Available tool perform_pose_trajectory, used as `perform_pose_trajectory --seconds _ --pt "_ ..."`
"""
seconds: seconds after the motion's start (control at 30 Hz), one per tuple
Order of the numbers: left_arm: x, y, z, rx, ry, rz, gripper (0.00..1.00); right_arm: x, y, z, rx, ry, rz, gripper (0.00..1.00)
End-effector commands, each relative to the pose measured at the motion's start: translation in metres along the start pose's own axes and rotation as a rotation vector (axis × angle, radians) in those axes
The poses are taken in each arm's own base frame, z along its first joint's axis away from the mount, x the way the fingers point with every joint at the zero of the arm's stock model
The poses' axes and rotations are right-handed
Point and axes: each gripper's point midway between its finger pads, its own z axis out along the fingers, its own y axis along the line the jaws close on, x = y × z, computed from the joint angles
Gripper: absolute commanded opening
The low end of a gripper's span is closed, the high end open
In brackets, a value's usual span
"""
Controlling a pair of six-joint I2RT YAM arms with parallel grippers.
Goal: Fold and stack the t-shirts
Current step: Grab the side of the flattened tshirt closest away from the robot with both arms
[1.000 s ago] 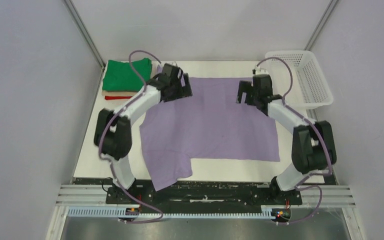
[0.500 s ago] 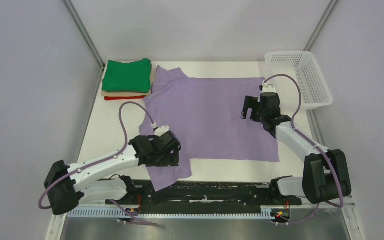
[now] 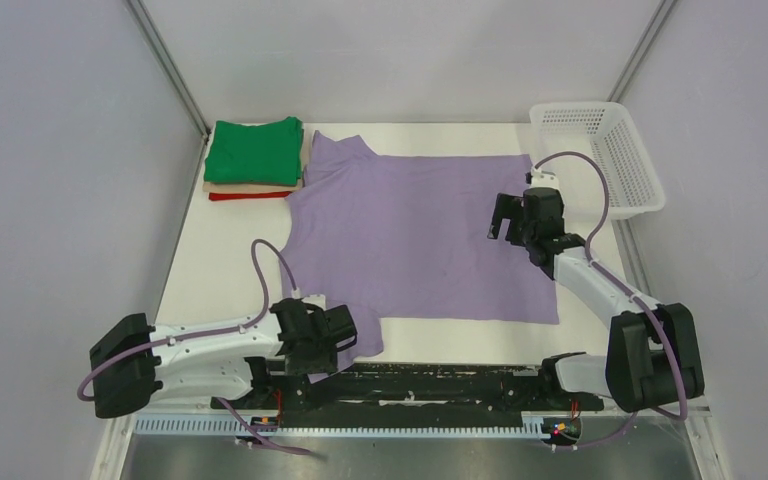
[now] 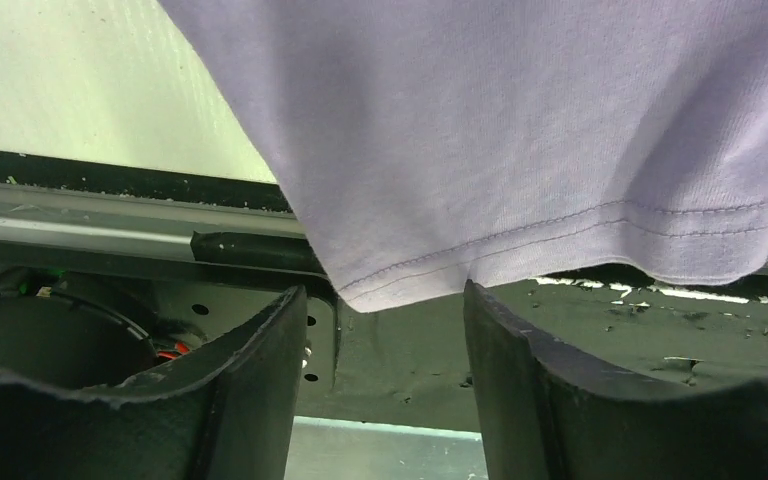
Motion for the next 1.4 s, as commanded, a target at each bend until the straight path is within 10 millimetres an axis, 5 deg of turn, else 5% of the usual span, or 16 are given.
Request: perform_pose_trajectory --seconds 0.0,0.37,0.77,1.1,1.27,1.37 --pt "0.001 -0.012 0.013 0.062 -0.014 -0.098 0.62 -0.012 -0.007 -0.005 0.026 -0.046 0.017 0.99" --pt "0.003 -0.03 0.026 0.087 0.006 -0.066 0.44 -0.008 -0.024 -0.011 0.09 -0.063 0.081 0.99" --pt "0.001 -0.056 0.004 0.122 0.055 0.008 0.44 -0.002 -0.032 -0.01 0.104 -0.045 0.094 0.99" --pt "0.011 -0.038 0.023 0.028 0.092 -0.008 0.45 0.005 -0.036 -0.006 0.104 -0.018 0.097 0.99" --pt "0.013 -0.03 0.03 -0.006 0.09 -0.008 0.34 0.005 -0.037 -0.009 0.102 -0.028 0.11 0.99" --pt "0.011 -0.026 0.031 -0.019 0.076 -0.012 0.19 0.007 -0.043 -0.016 0.123 -0.04 0.13 0.99"
